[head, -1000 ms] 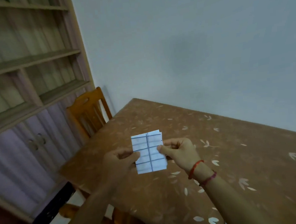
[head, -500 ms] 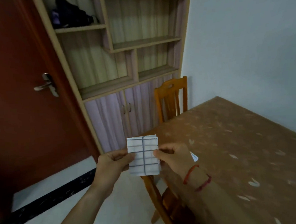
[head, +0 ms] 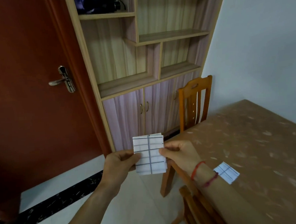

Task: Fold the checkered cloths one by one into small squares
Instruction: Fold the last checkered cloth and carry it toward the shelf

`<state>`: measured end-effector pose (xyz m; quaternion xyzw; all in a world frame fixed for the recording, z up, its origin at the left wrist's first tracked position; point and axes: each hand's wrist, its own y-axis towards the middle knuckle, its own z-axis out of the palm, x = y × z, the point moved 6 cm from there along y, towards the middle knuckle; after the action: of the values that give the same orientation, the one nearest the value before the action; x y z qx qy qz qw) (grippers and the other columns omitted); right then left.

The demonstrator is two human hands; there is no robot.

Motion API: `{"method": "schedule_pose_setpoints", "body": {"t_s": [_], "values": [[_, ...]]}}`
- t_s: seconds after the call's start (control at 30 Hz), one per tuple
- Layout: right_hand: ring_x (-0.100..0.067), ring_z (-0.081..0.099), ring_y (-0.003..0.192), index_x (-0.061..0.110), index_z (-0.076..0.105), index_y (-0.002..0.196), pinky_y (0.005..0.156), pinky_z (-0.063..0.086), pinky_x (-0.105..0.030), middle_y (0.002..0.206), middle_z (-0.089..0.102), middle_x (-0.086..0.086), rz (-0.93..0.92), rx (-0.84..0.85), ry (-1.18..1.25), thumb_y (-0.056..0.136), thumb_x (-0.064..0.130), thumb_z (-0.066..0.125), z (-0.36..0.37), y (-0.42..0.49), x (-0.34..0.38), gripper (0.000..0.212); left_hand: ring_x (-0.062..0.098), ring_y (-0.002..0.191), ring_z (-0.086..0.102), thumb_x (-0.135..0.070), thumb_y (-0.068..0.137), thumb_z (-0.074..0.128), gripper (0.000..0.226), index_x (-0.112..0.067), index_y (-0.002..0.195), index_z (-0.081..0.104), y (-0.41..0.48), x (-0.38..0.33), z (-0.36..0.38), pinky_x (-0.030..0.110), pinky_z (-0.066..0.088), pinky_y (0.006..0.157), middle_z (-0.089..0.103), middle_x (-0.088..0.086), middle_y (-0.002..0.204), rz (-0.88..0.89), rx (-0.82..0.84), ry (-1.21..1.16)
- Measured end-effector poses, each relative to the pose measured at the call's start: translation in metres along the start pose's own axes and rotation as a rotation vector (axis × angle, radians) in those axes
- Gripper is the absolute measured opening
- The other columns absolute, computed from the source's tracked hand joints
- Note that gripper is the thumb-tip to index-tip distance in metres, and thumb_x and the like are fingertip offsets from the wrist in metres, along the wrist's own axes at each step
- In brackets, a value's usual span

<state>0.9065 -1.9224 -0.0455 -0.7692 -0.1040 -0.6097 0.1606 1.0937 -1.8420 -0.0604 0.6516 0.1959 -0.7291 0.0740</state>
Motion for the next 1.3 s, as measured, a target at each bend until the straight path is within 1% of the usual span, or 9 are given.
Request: {"method": "schedule_pose_setpoints", "body": {"t_s": [0.17,0.4,0.63,0.73,0.83,0.9,1.0,1.13,1.3], "values": [[-0.018,0.072,0.084,0.011,0.074,0.09,0.077,0.06,-0.038,0.089,0.076,-0.005,0.013,-0.011,-0.003,0.082,0.011,0.072,0.034,0.052,0.013,0.008,0.029,0.084,0.071,-0.008,0.081,0.073,0.007,-0.001,0.084,0.074,0.053,-0.016,-0.035,0.04,0.058,0.078,0.074,0.012,0.085,0.011,0.014,0.027],[-0.02,0.073,0.086,0.009,0.075,0.094,0.074,0.06,-0.038,0.089,0.076,-0.003,0.007,-0.006,0.03,0.083,0.01,0.072,0.053,0.119,0.02,0.011,0.023,0.082,0.072,-0.009,0.083,0.073,0.007,-0.002,0.084,0.075,0.114,-0.023,-0.053,0.034,0.059,0.075,0.075,0.007,0.084,0.024,0.029,0.089],[-0.011,0.072,0.08,0.014,0.073,0.089,0.066,0.058,-0.024,0.081,0.076,0.005,-0.012,-0.028,0.073,0.083,0.006,0.071,0.031,0.188,0.019,0.011,0.01,0.063,0.068,-0.006,0.084,0.07,0.006,-0.001,0.084,0.074,0.186,-0.026,-0.024,0.017,0.051,0.056,0.074,0.005,0.076,0.003,0.085,0.162],[-0.007,0.071,0.076,0.014,0.072,0.09,0.062,0.055,-0.019,0.076,0.075,0.011,-0.027,-0.046,0.071,0.083,0.007,0.071,0.006,0.222,0.014,0.01,0.018,0.076,0.072,-0.005,0.085,0.068,0.008,0.002,0.086,0.073,0.225,-0.027,0.006,0.02,0.055,0.06,0.075,0.01,0.082,-0.035,0.152,0.195],[-0.004,0.07,0.073,0.008,0.073,0.091,0.058,0.054,-0.018,0.074,0.074,0.012,-0.024,-0.103,0.089,0.08,0.005,0.073,-0.041,0.265,0.003,0.011,0.012,0.071,0.071,-0.005,0.084,0.069,0.006,-0.008,0.082,0.074,0.279,-0.034,0.054,0.017,0.053,0.056,0.075,0.003,0.078,-0.035,0.226,0.3],[-0.003,0.07,0.07,0.002,0.073,0.093,0.058,0.053,-0.017,0.071,0.073,0.011,-0.002,-0.118,0.091,0.079,0.002,0.074,-0.075,0.29,-0.005,0.014,0.013,0.075,0.072,-0.005,0.084,0.069,0.014,-0.018,0.081,0.074,0.313,-0.043,0.093,0.022,0.057,0.063,0.075,-0.002,0.079,-0.021,0.312,0.383],[-0.008,0.07,0.069,0.006,0.076,0.088,0.063,0.054,-0.02,0.073,0.075,0.003,0.055,-0.147,0.065,0.076,0.004,0.077,-0.124,0.315,-0.019,0.012,0.011,0.077,0.071,-0.007,0.086,0.067,0.018,-0.022,0.082,0.074,0.352,-0.054,0.154,0.025,0.058,0.066,0.075,-0.005,0.081,0.005,0.455,0.469],[-0.004,0.069,0.065,0.023,0.074,0.072,0.06,0.053,-0.019,0.067,0.073,0.009,0.125,-0.346,0.068,0.076,0.006,0.077,-0.193,0.319,-0.04,0.018,0.006,0.073,0.07,-0.005,0.087,0.067,0.014,-0.017,0.087,0.074,0.388,-0.061,0.237,0.017,0.05,0.058,0.075,-0.006,0.081,0.04,0.601,0.492],[-0.015,0.07,0.067,0.014,0.076,0.075,0.06,0.056,-0.03,0.073,0.074,-0.003,0.187,-0.713,0.23,0.076,0.004,0.077,-0.274,0.293,-0.071,0.01,0.019,0.081,0.072,-0.008,0.088,0.066,0.012,-0.011,0.098,0.07,0.405,-0.039,0.329,0.024,0.056,0.061,0.075,0.003,0.089,-0.106,0.75,0.387]]}}
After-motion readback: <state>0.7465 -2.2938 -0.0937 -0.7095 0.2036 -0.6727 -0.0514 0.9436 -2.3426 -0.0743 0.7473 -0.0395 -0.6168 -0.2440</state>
